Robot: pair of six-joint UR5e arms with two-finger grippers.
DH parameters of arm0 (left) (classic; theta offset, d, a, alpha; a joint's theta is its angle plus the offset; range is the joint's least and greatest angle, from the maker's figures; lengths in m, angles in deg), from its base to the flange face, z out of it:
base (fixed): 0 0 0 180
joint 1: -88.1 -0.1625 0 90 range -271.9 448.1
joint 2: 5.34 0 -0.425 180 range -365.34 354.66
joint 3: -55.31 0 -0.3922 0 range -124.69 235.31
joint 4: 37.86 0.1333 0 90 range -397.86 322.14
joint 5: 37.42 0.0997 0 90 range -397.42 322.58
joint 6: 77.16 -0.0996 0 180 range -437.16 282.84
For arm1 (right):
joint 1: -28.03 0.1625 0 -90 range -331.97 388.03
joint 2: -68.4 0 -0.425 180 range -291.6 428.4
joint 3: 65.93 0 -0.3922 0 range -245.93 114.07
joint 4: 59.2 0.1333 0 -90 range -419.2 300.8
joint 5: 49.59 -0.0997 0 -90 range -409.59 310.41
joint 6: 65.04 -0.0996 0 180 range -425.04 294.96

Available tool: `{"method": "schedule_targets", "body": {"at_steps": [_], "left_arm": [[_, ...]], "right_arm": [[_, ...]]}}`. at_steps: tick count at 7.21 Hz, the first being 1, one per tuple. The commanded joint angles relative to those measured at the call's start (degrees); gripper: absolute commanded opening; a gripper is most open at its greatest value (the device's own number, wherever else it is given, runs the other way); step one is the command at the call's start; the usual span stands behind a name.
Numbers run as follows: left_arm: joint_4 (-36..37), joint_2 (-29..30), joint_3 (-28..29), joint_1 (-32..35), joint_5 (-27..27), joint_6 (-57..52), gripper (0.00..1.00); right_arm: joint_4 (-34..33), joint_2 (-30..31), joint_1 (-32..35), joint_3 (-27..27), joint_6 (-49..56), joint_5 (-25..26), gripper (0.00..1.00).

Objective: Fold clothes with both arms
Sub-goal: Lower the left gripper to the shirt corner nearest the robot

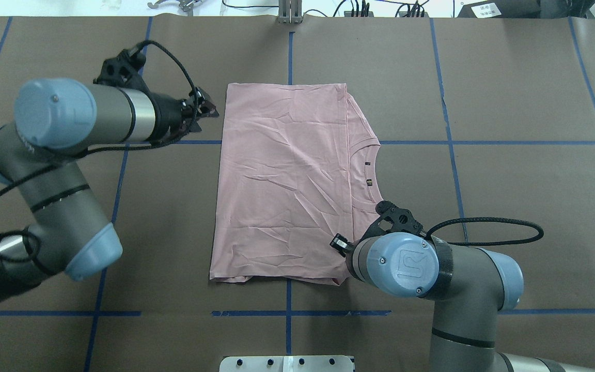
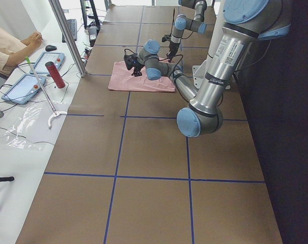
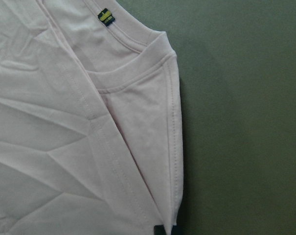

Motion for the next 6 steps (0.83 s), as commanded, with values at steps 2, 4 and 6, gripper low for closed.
{"method": "schedule_targets", "body": {"at_steps": [2, 4, 6], "left_arm": [[12.1, -2.3, -8.6, -16.9, 9.6, 14.5, 0.56], [13.5, -4.9, -8.5, -22.1, 9.8, 19.7, 0.61], [13.6, -8.4, -8.0, -24.4, 9.8, 20.8, 0.62]], "right_arm": [[-0.1, -0.3, 0.0, 0.5, 0.1, -0.1, 0.00], [-0.1, -0.3, 0.0, 0.5, 0.5, -0.1, 0.00], [0.0, -0.3, 0.1, 0.5, 0.5, 0.1, 0.00]]}}
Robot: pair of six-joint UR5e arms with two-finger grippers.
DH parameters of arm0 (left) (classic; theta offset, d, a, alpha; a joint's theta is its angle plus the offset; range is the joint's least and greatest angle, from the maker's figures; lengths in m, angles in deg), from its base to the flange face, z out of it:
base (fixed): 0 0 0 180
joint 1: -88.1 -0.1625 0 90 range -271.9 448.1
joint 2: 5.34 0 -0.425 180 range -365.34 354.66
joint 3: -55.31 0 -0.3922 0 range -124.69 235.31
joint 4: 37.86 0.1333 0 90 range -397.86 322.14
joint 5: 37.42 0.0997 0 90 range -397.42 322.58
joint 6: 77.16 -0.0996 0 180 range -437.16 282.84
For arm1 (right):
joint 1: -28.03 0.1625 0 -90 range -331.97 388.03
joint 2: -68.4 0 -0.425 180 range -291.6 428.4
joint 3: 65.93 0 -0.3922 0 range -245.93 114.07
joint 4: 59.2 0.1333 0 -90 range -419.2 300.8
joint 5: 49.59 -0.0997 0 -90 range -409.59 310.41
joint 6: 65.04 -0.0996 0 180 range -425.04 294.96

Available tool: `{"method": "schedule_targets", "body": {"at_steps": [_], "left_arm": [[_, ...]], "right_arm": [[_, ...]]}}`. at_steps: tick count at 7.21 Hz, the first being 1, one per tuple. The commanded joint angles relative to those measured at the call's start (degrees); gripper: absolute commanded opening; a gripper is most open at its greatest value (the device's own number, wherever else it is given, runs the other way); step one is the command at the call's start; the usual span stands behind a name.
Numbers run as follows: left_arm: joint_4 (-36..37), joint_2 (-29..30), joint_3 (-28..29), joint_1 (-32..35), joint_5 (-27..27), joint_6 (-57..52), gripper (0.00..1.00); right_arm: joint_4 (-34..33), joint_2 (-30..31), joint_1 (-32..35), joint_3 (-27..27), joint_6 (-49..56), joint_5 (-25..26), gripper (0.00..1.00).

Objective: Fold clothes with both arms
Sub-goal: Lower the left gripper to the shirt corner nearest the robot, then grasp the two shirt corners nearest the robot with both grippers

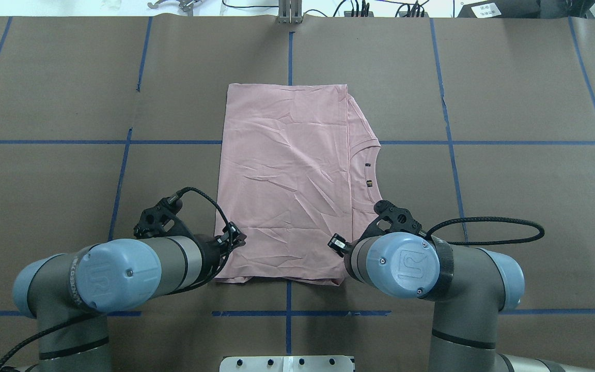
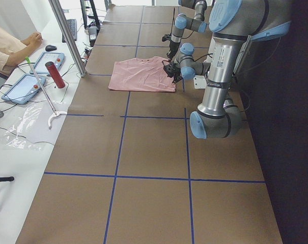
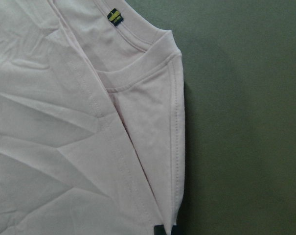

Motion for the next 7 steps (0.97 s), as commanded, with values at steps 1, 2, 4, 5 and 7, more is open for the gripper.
{"method": "schedule_targets", "body": {"at_steps": [1, 2, 4, 5, 7], "left_arm": [[0.0, -2.2, 1.1, -2.8, 0.1, 1.6, 0.64], [0.0, -1.6, 2.5, -3.3, 0.1, 1.6, 0.65], [0.0, -1.5, 3.4, -3.2, 1.6, 0.8, 0.65], [0.0, -1.5, 3.3, -3.2, 2.5, 0.8, 0.64], [0.0, -1.5, 3.4, -2.2, 2.7, 0.7, 0.64]], "right_arm": [[-0.1, 0.1, 0.1, -0.1, 0.1, 0.1, 0.00], [-0.1, 0.1, 0.1, -0.2, 0.2, 0.1, 0.00], [-0.1, 0.1, 0.1, -0.2, 0.3, 0.3, 0.00], [0.0, 0.1, 0.1, -0.2, 0.2, 0.2, 0.00], [-0.1, 0.1, 0.1, -0.2, 0.2, 0.3, 0.00]]}}
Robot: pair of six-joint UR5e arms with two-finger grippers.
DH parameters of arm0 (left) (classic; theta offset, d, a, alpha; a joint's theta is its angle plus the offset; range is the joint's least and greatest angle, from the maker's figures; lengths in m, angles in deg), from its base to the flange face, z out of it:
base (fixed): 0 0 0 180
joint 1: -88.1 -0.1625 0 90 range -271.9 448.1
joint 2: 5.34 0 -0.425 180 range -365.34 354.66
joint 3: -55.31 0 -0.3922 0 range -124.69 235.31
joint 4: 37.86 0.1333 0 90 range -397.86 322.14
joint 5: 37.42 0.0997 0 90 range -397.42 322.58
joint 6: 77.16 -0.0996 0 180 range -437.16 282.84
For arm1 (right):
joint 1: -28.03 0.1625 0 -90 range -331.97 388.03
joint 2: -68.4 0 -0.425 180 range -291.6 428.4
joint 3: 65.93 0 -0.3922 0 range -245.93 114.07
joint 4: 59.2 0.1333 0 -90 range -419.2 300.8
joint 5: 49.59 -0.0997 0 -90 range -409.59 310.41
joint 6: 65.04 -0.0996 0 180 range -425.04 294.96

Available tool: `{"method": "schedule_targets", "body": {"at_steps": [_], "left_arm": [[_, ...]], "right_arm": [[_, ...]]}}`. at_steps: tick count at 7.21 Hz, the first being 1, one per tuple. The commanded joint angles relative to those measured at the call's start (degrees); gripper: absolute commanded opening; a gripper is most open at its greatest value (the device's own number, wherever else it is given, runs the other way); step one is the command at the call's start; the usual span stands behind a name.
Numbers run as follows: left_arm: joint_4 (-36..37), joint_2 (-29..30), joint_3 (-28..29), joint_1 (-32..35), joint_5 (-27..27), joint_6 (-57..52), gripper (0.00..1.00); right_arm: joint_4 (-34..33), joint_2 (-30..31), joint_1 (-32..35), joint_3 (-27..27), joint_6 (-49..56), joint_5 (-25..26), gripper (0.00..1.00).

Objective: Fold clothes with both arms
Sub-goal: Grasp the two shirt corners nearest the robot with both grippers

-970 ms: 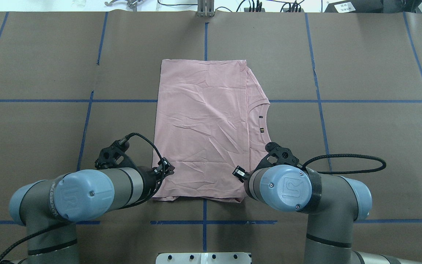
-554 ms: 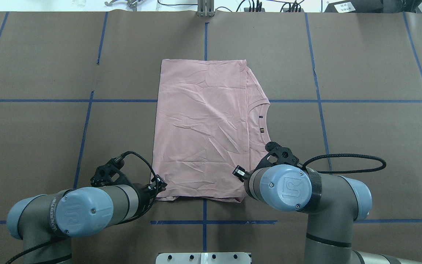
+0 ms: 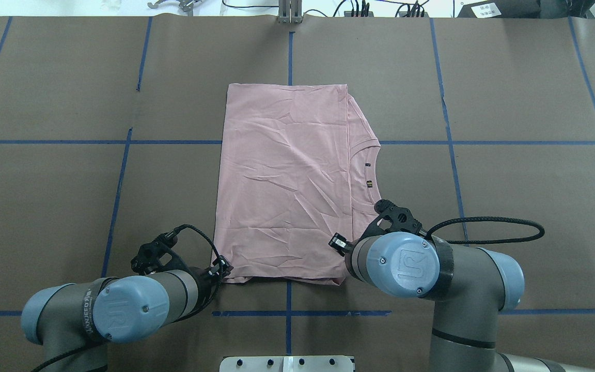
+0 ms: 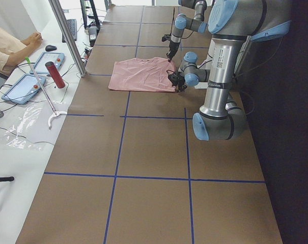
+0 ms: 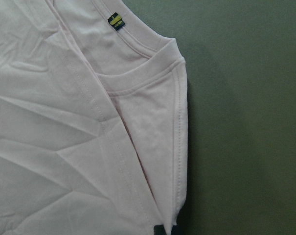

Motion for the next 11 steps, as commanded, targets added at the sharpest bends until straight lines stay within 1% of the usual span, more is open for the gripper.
{"method": "schedule_targets", "body": {"at_steps": [1, 5, 6, 7, 8, 10, 11], "left_arm": [[0.0, 0.0, 0.1, 0.6, 1.3, -0.1, 0.64], [-0.3, 0.6, 2.0, 0.1, 1.2, 0.0, 0.64], [-0.3, 1.1, 2.0, 0.1, 1.2, 0.0, 0.57], [-0.3, 1.1, 2.1, 0.1, 1.2, 0.0, 0.22], [-0.3, 1.2, 1.9, 0.1, 1.2, -0.1, 0.00], [-0.3, 2.3, 1.0, 0.6, 1.1, -0.8, 0.00], [0.1, 2.6, -1.0, 1.2, 1.0, -1.5, 0.00]], "right_arm": [[0.0, 0.0, 0.0, 0.0, 0.1, 0.1, 0.00], [0.0, 0.0, 0.1, -0.1, 0.1, 0.2, 0.00], [0.0, 0.0, 0.2, -0.1, 0.1, 0.1, 0.00], [0.0, 0.0, 0.2, -0.1, 0.1, 0.1, 0.00], [0.0, 0.0, 0.4, -0.1, 0.1, 0.1, 0.00], [0.0, 0.0, 0.7, -0.2, 0.1, -0.1, 0.00], [-0.1, 0.0, 0.9, 0.0, 0.1, -0.3, 0.00]]}}
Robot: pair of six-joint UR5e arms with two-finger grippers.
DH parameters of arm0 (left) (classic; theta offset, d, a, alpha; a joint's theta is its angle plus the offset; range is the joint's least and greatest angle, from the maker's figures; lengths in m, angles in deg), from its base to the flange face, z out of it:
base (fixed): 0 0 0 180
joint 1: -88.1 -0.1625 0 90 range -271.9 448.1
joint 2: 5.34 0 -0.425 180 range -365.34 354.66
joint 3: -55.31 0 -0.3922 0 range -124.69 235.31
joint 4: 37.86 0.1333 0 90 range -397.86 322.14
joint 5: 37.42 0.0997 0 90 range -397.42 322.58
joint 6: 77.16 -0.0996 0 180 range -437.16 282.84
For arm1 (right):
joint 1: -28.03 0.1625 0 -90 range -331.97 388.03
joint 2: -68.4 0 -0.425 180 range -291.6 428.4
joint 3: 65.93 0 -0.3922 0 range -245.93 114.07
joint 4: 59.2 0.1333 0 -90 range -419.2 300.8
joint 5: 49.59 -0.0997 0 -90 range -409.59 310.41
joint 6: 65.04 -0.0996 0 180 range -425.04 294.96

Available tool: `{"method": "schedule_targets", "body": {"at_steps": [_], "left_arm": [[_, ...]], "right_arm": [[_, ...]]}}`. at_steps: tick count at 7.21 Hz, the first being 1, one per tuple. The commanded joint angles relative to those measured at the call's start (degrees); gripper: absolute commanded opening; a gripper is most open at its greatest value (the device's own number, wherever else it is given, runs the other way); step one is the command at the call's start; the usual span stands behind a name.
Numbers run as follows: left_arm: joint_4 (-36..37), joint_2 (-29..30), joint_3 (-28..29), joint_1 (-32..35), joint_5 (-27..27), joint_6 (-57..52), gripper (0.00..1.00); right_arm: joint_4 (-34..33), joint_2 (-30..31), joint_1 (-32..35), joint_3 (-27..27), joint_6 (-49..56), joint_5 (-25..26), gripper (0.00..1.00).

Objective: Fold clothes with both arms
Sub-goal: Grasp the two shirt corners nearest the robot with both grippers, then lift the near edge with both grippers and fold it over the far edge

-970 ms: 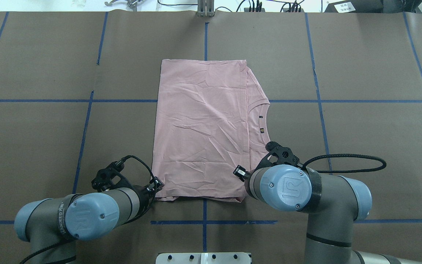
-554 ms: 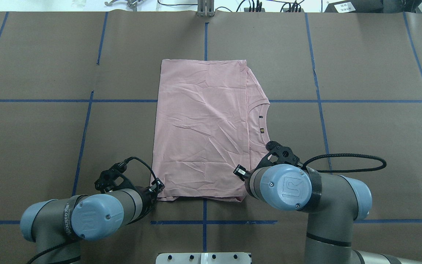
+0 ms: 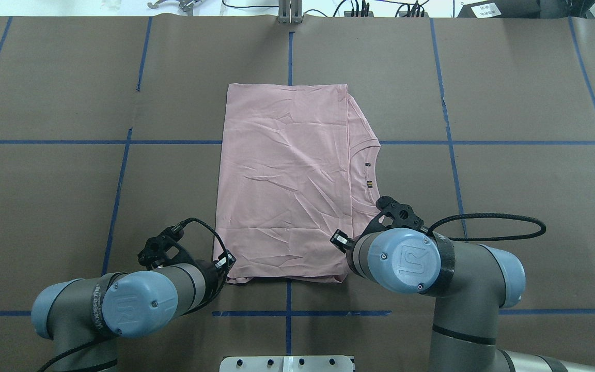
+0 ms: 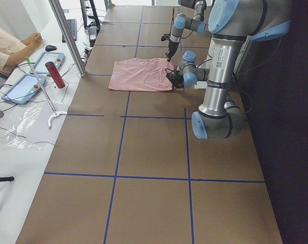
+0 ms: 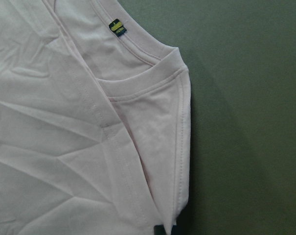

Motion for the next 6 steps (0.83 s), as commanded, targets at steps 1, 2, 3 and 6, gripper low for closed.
{"method": "schedule_targets", "body": {"at_steps": [1, 2, 3, 6], "left_arm": [[0.6, -0.1, -5.5, 0.7, -0.2, -0.7, 0.00], [3.7, -0.3, -11.3, 0.7, -0.2, -0.1, 0.00], [12.0, 0.6, -18.2, 0.3, -0.3, 0.0, 0.00], [15.6, 9.5, -13.1, 14.0, -4.8, -11.8, 0.00]], "right_arm": [[-0.2, -0.1, 0.3, 0.9, -0.1, -0.3, 0.00], [-0.7, 0.6, 0.6, 4.7, -0.3, -0.2, 0.00], [-5.5, 2.1, 0.7, 12.4, -0.7, -0.2, 0.00], [-12.7, -6.7, 10.2, 10.4, 6.1, -0.4, 0.00]]}}
